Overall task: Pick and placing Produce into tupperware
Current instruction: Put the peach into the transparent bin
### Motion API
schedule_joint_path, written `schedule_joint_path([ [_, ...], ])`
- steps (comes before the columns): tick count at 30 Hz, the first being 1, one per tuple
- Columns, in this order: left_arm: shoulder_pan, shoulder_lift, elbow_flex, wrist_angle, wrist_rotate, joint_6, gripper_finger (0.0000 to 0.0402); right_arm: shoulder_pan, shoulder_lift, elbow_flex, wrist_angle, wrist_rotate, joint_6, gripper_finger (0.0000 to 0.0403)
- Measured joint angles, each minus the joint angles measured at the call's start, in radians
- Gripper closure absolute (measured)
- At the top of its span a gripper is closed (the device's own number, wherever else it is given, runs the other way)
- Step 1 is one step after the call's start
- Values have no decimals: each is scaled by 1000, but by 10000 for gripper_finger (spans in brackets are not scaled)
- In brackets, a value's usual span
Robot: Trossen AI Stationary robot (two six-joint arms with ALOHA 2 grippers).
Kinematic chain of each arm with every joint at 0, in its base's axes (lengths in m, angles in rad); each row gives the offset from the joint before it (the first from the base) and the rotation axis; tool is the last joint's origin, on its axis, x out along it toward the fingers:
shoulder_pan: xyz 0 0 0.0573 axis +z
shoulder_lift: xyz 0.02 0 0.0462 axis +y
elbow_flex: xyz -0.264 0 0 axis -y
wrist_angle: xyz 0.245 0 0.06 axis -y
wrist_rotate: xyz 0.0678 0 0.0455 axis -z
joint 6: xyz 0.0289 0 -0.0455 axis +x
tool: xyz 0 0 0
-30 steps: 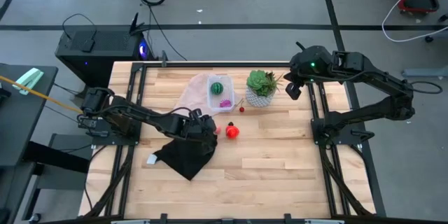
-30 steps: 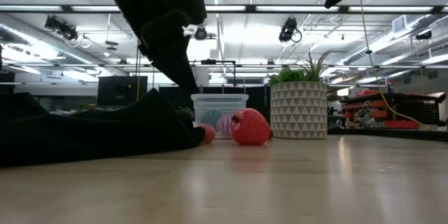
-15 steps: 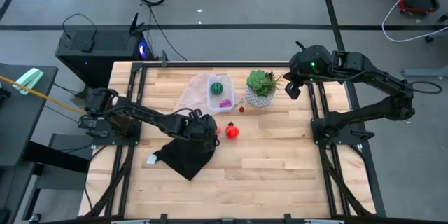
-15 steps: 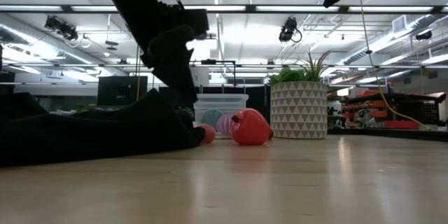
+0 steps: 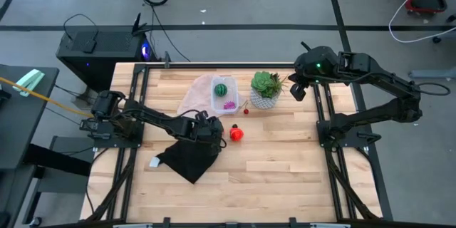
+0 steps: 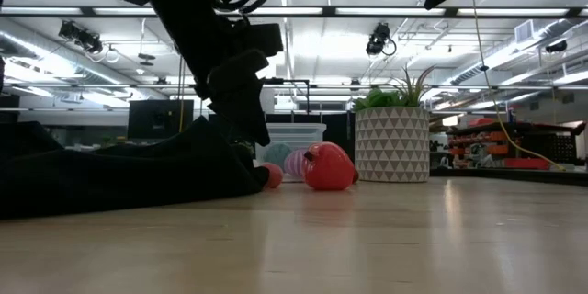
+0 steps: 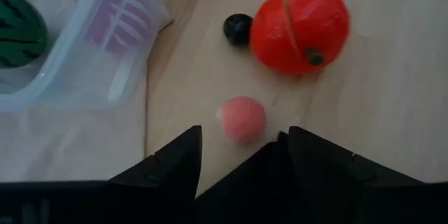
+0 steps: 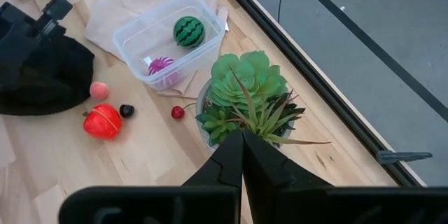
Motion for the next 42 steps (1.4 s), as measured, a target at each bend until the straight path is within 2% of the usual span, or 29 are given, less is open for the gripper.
schedule_joint_path([
  [14, 27, 0, 0, 87, 76, -24, 125, 0, 0, 0, 0, 0, 0, 387],
  [23, 33, 23, 0, 84, 90, -28, 119, 0, 0, 0, 0, 0, 0, 387],
  [28, 46, 60, -1, 84, 134, -63, 107, 0, 0, 0, -1, 0, 0, 387],
  [36, 45, 66, -1, 85, 135, -62, 88, 0, 0, 0, 0, -1, 4, 387],
  [42, 51, 87, -1, 79, 113, -69, 96, 0, 0, 0, -1, -1, 4, 387],
])
